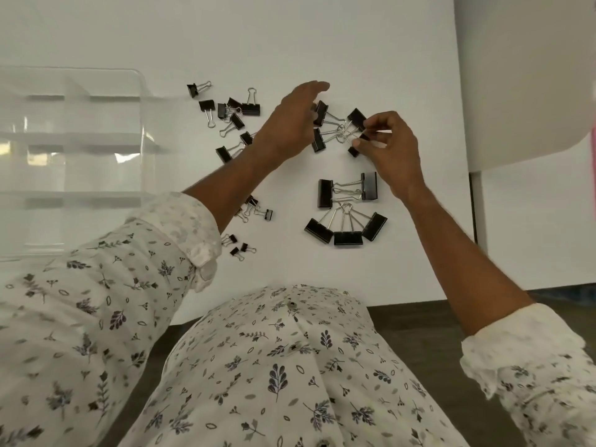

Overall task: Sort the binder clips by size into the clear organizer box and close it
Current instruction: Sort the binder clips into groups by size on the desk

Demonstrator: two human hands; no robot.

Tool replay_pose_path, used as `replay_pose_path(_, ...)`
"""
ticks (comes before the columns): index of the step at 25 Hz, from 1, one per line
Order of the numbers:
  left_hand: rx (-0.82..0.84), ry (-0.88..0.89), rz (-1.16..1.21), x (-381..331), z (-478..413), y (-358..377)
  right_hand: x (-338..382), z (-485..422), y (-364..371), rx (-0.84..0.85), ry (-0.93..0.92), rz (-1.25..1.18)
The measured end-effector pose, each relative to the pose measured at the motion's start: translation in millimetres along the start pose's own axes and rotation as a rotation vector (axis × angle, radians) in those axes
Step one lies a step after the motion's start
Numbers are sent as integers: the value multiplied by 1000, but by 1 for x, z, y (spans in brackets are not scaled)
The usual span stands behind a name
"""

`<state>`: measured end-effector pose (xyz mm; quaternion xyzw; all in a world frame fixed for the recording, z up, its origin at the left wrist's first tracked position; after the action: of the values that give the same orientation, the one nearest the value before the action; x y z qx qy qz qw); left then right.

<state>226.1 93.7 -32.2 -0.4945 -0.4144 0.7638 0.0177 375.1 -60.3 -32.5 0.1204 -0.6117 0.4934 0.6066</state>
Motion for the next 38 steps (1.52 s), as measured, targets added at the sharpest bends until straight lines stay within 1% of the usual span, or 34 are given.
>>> replay_pose_path(3, -117, 72, 57, 2, 20, -6, 2, 2, -2, -47, -91, 127)
replay_pose_path(5, -216, 77, 54, 13, 40, -12, 8, 6, 1, -61, -178, 172)
replay_pose_path(7, -352, 24, 60, 32, 67, -23, 18, 8, 14, -31, -256, 166)
replay_pose_path(9, -499, -77, 58, 56, 101, -36, 32, 12, 39, 57, -341, 182)
replay_pose_path(11, -564, -180, 24, 81, 130, -47, 47, 15, 71, 177, -436, 224)
replay_pose_path(12, -549, -212, 7, 92, 140, -51, 53, 17, 90, 245, -475, 272)
replay_pose_path(14, -457, -215, -41, 106, 152, -53, 64, 21, 127, 393, -533, 411)
replay_pose_path(16, -372, -192, -91, 110, 154, -52, 73, 20, 156, 470, -567, 548)
replay_pose_path(19, -392, -186, -109, 109, 150, -52, 84, 19, 182, 460, -652, 644)
replay_pose_path(23, -452, -176, -108, 110, 150, -49, 87, 22, 192, 465, -694, 667)
replay_pose_path(27, -449, -186, -115, 112, 149, -47, 87, 24, 195, 445, -743, 699)
replay_pose_path(29, -431, -188, -120, 114, 146, -48, 86, 22, 193, 428, -714, 655)
replay_pose_path(30, -424, -189, -124, 114, 145, -48, 85, 20, 188, 402, -675, 579)
replay_pose_path(32, -430, -202, -113, 114, 145, -50, 86, 15, 170, 288, -552, 331)
replay_pose_path(34, -450, -220, -72, 114, 146, -52, 85, 11, 147, 167, -343, 62)
replay_pose_path(35, -452, -231, -53, 115, 145, -52, 81, 9, 137, 150, -214, -53)
replay_pose_path(37, -434, -246, -41, 114, 144, -51, 68, 6, 123, 177, -8, -184)
replay_pose_path(38, -426, -244, -39, 113, 142, -50, 62, 6, 119, 191, 44, -184)
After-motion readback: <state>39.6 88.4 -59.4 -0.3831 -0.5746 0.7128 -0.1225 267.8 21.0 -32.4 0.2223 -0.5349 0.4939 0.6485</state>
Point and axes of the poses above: each hand's wrist, its own z-axis away from the middle knuckle, its own y-axis out of the palm, x = y × z, the point moved 4 cm from there along -z, towards the middle knuckle, and after that the axes turned 1 degree about -y, right-handed, at the moved point
